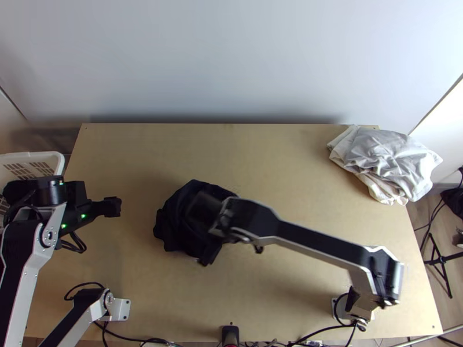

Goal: Fold the t-shirt

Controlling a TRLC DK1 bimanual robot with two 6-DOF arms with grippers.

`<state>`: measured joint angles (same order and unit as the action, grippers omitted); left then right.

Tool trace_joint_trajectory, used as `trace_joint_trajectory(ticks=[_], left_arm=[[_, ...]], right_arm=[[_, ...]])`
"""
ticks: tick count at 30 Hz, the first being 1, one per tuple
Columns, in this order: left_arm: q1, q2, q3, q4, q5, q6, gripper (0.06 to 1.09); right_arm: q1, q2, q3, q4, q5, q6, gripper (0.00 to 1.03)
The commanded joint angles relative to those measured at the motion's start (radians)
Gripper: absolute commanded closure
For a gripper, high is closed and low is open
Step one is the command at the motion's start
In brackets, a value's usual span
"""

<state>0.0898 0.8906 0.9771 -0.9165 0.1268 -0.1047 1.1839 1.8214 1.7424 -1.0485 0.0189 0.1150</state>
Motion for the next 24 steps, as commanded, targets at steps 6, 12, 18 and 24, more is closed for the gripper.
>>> trace_joint_trajectory(ticks=[6, 12, 18, 24], left_arm=[[0.001, 0.025, -0.072, 0.057, -0.001, 0.010, 0.11], [0.007, 0.024, -0.112, 0.074, -0.001, 0.040, 0.11], [-0.001, 0.034, -0.121, 0.102, 0.000, 0.045, 0.11], [-0.009, 0.044, -0.121, 0.105, 0.000, 0.046, 0.11]], right_arm=[[0.059, 0.231, 0.120, 0.002, -0.051, -0.005, 0.32], [0.049, 0.276, 0.121, 0.018, -0.053, -0.011, 0.46], [0.049, 0.280, 0.132, 0.036, -0.053, -0.048, 0.86], [0.046, 0.263, 0.146, 0.038, -0.051, -0.071, 1.00]])
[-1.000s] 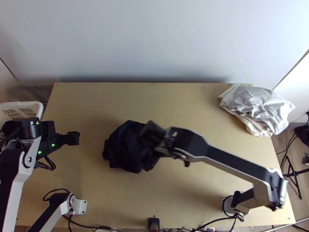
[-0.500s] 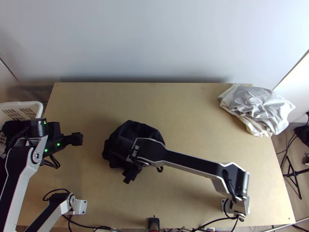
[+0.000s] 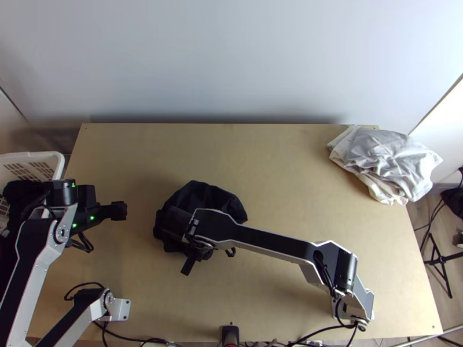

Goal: Fold the t-shirt

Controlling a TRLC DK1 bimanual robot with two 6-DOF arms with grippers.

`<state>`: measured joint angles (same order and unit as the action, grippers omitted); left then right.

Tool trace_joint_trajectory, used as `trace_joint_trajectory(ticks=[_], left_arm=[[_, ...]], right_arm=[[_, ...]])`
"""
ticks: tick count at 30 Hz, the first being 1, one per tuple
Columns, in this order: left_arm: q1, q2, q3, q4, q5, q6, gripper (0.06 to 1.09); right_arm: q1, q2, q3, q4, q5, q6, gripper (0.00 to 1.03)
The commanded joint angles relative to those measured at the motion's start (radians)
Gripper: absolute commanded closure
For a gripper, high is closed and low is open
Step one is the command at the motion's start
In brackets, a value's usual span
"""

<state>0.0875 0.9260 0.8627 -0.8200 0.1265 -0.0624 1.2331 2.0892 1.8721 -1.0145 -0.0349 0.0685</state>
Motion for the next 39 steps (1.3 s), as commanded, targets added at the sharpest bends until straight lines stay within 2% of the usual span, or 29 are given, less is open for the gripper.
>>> trace_joint_trajectory(ticks=[1, 6, 10, 17, 19, 30, 39], left_arm=[[-0.008, 0.008, -0.008, 0.009, 0.001, 0.004, 0.11], [-0.011, -0.004, -0.002, 0.005, 0.002, 0.004, 0.11], [-0.025, -0.015, 0.002, 0.004, 0.004, 0.004, 0.12], [-0.055, -0.016, 0.035, 0.004, 0.005, -0.005, 0.12], [-0.068, -0.018, 0.044, 0.001, 0.005, -0.013, 0.11], [-0.150, -0.033, 0.075, -0.022, 0.004, -0.042, 0.12], [-0.186, -0.064, 0.081, -0.044, 0.002, -0.040, 0.12]], right_arm=[[-0.004, -0.014, 0.022, 0.004, 0.003, -0.030, 1.00], [-0.035, -0.069, 0.107, -0.007, 0.006, -0.049, 1.00], [-0.070, -0.112, 0.199, -0.009, 0.076, -0.105, 1.00], [-0.132, -0.136, 0.443, -0.059, 0.118, -0.196, 1.00], [-0.135, -0.153, 0.467, -0.049, 0.168, -0.236, 1.00], [-0.142, -0.274, 0.486, 0.103, 0.412, -0.404, 1.00], [-0.181, -0.374, 0.486, 0.447, 0.497, -0.658, 1.00]])
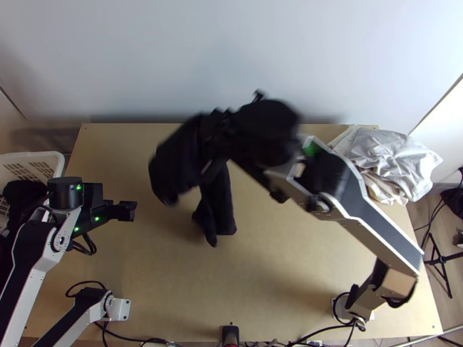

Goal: Fold the t-shirt

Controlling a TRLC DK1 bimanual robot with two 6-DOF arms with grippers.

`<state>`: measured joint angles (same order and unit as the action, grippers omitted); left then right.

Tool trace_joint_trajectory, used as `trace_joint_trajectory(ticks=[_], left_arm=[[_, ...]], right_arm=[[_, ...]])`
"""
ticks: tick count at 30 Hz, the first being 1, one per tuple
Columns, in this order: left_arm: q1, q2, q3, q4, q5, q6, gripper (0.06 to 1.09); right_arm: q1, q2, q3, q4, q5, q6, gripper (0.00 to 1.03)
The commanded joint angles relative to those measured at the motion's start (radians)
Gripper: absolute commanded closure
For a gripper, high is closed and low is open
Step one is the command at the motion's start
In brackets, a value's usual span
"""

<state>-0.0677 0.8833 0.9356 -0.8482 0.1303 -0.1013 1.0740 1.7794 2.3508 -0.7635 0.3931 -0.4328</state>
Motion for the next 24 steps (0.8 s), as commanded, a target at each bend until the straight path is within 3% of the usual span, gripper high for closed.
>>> trace_joint_trajectory(ticks=[1, 9, 24], left_arm=[[-0.038, -0.027, 0.008, -0.015, -0.001, -0.001, 0.12], [-0.187, -0.063, 0.028, -0.008, 0.000, -0.005, 0.12], [-0.314, 0.040, 0.287, 0.023, 0.002, -0.049, 0.12]], right_arm=[[-0.022, -0.071, 0.007, 0.216, 0.072, -0.178, 1.00], [0.003, -0.083, 0.004, 0.325, 0.087, -0.282, 1.00], [0.070, -0.078, -0.051, 0.309, 0.124, -0.297, 1.00]])
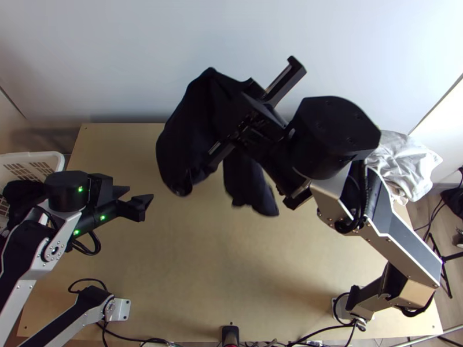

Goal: Fold the t-shirt

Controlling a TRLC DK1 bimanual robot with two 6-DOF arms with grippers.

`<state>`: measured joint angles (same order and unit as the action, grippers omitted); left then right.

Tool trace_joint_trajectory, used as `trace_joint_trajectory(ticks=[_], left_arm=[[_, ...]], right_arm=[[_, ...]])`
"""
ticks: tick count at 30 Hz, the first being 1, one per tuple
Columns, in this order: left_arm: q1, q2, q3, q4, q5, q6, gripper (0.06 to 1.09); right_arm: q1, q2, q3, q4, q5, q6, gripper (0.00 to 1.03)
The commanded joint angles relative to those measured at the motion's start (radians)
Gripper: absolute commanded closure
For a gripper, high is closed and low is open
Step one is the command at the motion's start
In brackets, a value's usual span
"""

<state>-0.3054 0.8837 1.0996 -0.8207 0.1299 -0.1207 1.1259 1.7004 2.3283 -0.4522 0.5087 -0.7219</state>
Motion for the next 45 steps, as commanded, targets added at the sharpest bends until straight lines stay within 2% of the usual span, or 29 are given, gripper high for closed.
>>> trace_joint_trajectory(ticks=[1, 8, 16, 21, 27, 30, 39, 45], left_arm=[[-0.089, 0.046, 0.146, -0.011, 0.002, -0.039, 0.12], [-0.150, 0.055, 0.207, -0.052, 0.002, -0.073, 0.12], [-0.166, 0.032, 0.091, -0.055, 0.002, -0.076, 0.12], [-0.156, -0.008, 0.000, -0.055, 0.000, -0.076, 0.12], [-0.153, -0.009, -0.035, -0.052, 0.000, -0.076, 0.12], [-0.152, 0.003, -0.026, -0.051, -0.001, -0.076, 0.12], [-0.139, -0.015, -0.047, -0.067, -0.001, -0.076, 0.12], [-0.139, -0.042, -0.055, -0.101, -0.001, -0.076, 0.12]], right_arm=[[0.018, 0.002, -0.034, -0.003, 0.010, -0.008, 1.00], [0.015, 0.008, -0.050, -0.006, 0.021, -0.010, 1.00], [0.041, 0.035, -0.053, -0.031, 0.019, 0.010, 1.00], [-0.008, 0.056, -0.053, -0.082, 0.017, 0.098, 1.00], [-0.216, 0.033, -0.116, -0.195, -0.058, 0.280, 1.00], [-0.253, -0.008, -0.205, -0.195, -0.082, 0.289, 1.00], [-0.104, -0.012, -0.210, -0.214, -0.104, 0.239, 1.00], [-0.026, 0.070, -0.053, -0.210, -0.104, 0.236, 1.00]])
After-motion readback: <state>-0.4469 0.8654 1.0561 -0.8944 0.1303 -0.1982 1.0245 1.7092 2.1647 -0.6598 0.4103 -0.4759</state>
